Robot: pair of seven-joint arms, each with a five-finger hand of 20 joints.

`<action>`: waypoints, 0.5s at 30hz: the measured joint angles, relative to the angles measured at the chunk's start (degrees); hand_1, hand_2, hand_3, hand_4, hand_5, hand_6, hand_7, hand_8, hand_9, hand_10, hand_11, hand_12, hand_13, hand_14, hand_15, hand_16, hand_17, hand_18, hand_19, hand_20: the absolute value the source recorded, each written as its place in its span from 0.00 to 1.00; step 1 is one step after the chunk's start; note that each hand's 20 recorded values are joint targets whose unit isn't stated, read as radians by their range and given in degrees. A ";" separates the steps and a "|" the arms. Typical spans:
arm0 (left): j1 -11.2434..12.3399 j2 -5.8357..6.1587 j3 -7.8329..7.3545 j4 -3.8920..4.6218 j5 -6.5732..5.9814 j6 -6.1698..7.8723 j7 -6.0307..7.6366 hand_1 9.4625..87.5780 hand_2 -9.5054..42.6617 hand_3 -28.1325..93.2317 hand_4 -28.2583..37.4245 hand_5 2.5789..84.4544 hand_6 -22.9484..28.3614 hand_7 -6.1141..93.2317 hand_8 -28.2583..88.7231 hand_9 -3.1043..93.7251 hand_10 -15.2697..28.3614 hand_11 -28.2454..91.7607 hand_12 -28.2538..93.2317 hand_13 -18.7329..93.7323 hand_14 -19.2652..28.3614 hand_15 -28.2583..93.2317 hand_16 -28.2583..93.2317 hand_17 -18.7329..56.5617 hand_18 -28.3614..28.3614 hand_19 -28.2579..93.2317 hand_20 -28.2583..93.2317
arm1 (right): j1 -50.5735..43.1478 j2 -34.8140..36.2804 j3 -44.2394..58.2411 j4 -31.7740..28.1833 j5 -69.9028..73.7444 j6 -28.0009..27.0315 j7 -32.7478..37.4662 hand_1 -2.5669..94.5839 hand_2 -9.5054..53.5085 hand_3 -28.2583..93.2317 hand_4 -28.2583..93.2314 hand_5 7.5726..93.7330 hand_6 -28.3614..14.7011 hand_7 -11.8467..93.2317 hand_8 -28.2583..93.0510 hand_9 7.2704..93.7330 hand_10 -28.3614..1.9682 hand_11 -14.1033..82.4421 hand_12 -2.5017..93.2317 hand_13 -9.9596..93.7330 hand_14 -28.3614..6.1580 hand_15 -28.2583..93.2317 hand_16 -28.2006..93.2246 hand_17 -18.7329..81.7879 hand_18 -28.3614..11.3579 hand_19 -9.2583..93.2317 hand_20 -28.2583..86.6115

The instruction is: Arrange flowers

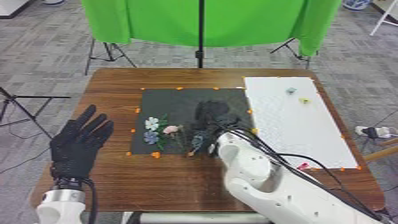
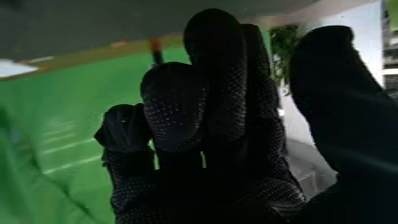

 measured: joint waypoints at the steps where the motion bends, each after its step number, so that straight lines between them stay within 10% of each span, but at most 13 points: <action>1: 0.08 0.08 0.06 -0.02 -0.02 0.01 0.16 0.15 0.29 0.90 0.01 0.44 0.64 0.17 0.17 0.38 0.79 0.43 0.32 0.38 0.96 0.65 0.16 0.11 0.93 0.66 0.37 | 0.17 0.78 0.66 -0.30 1.08 1.29 0.30 0.39 0.00 0.87 0.00 0.69 0.69 0.25 0.13 0.81 0.54 0.49 0.20 0.72 0.50 0.85 0.36 0.46 0.13 1.00 0.74; 8: 0.32 0.32 0.50 -0.13 -0.05 0.04 0.66 0.16 0.29 0.90 0.01 0.44 0.64 0.17 0.17 0.38 0.79 0.43 0.32 0.38 0.96 0.65 0.16 0.11 0.93 0.66 0.37 | 9.68 9.69 -2.13 5.01 10.47 12.45 9.56 0.38 0.00 0.89 0.00 0.58 0.68 0.27 0.12 0.70 0.43 0.42 0.18 0.57 0.41 0.83 0.31 0.39 0.17 0.96 0.71; 15: 0.15 0.93 1.35 -0.12 -0.17 0.06 1.39 0.15 0.29 0.91 0.01 0.44 0.64 0.17 0.17 0.38 0.79 0.43 0.32 0.38 0.96 0.65 0.16 0.11 0.93 0.66 0.37 | 20.49 15.50 -3.29 21.73 17.16 2.68 11.47 0.36 0.00 0.91 0.00 0.48 0.68 0.28 0.12 0.48 0.29 0.35 0.16 0.48 0.35 0.82 0.27 0.35 0.18 0.94 0.70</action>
